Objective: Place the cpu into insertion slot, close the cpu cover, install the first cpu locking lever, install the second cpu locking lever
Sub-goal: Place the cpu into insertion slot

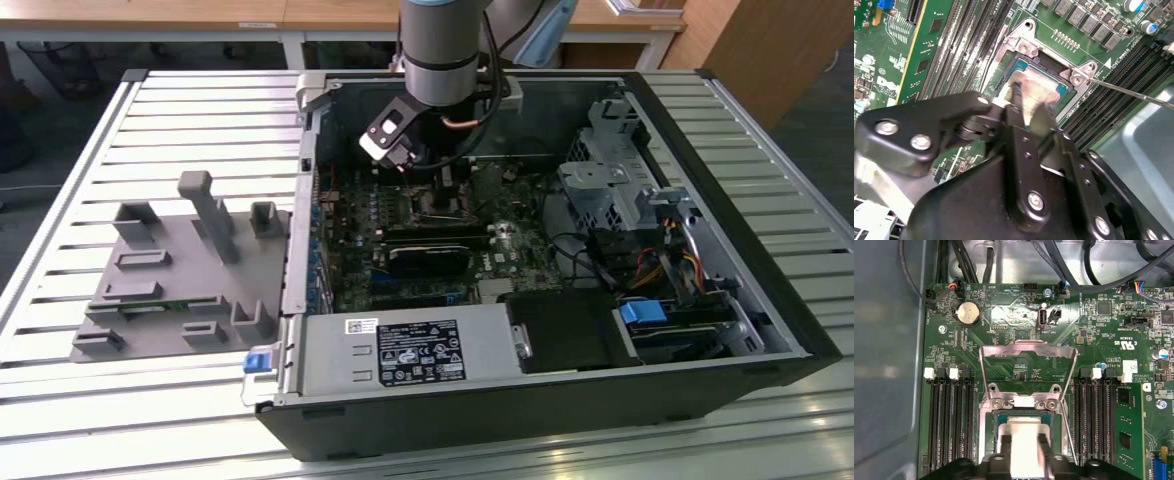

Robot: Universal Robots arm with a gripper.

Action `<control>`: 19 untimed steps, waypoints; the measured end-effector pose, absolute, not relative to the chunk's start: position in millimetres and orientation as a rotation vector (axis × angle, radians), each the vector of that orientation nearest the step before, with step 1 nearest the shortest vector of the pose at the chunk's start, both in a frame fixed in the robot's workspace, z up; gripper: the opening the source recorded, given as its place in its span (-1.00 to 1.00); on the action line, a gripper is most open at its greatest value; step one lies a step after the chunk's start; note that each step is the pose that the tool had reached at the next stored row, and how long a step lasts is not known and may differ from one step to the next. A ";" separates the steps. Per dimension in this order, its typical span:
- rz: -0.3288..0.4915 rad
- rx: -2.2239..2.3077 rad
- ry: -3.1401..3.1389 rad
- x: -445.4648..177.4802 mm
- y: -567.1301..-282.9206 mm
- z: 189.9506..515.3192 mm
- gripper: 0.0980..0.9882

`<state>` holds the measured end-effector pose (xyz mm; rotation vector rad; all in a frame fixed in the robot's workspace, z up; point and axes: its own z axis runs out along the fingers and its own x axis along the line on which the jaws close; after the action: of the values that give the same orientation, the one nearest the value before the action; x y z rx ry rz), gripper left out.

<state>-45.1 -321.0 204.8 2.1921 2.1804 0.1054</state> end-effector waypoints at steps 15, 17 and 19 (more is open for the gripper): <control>0.104 2.193 2.181 -44.8 -321.0 210.4 -0.98; 0.104 2.193 2.181 -44.7 -321.0 211.3 -0.98; 0.104 2.193 2.181 -44.7 -321.0 212.1 -0.98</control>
<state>-44.7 -321.0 212.1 2.1930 2.1814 0.1037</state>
